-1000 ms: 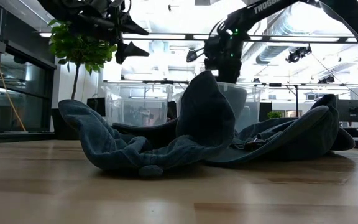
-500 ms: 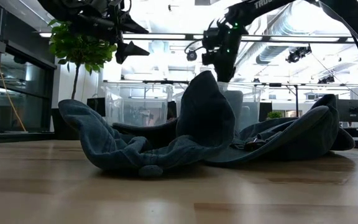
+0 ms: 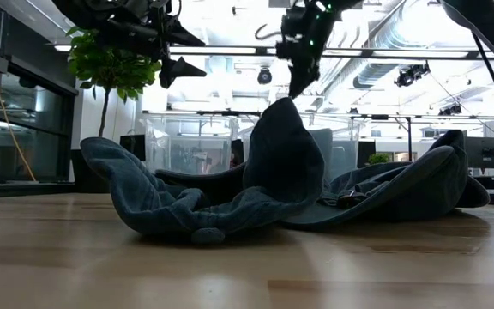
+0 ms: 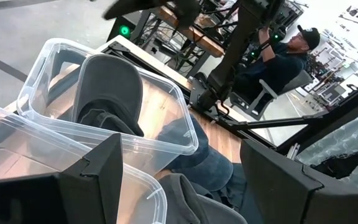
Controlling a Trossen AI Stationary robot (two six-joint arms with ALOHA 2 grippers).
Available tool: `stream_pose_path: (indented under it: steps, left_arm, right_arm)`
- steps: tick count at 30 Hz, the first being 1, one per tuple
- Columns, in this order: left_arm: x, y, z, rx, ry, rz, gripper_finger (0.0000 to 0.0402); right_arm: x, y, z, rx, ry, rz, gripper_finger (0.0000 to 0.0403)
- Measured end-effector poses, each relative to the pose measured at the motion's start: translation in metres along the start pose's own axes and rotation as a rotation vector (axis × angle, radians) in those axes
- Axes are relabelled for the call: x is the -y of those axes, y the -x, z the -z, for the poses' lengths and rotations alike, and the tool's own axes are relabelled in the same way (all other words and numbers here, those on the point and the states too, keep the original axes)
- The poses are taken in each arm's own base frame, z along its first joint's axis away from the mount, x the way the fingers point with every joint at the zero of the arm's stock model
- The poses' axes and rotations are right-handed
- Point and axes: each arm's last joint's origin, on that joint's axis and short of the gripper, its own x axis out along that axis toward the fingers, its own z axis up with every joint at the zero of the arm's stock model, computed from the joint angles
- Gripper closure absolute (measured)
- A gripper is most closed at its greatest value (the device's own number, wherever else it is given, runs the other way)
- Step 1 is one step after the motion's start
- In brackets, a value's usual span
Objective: Pick & Place hat
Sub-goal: Put the gray cap into the right transparent bin
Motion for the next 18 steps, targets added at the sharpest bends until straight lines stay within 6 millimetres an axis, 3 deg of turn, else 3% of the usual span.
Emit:
stream_pose_path:
  steps: [7,18]
  left_arm:
    - [0.0,0.0,0.0,-0.008,0.02,0.016,0.0147]
    - [0.019,-0.006,0.009,-0.083,0.028,0.092,0.0147]
  right_arm:
    - [-0.028,0.016,-0.011,0.061,0.038,-0.167,0.0261]
    - [-0.087,0.013,-0.012,-0.046,0.215,-0.307,0.0283]
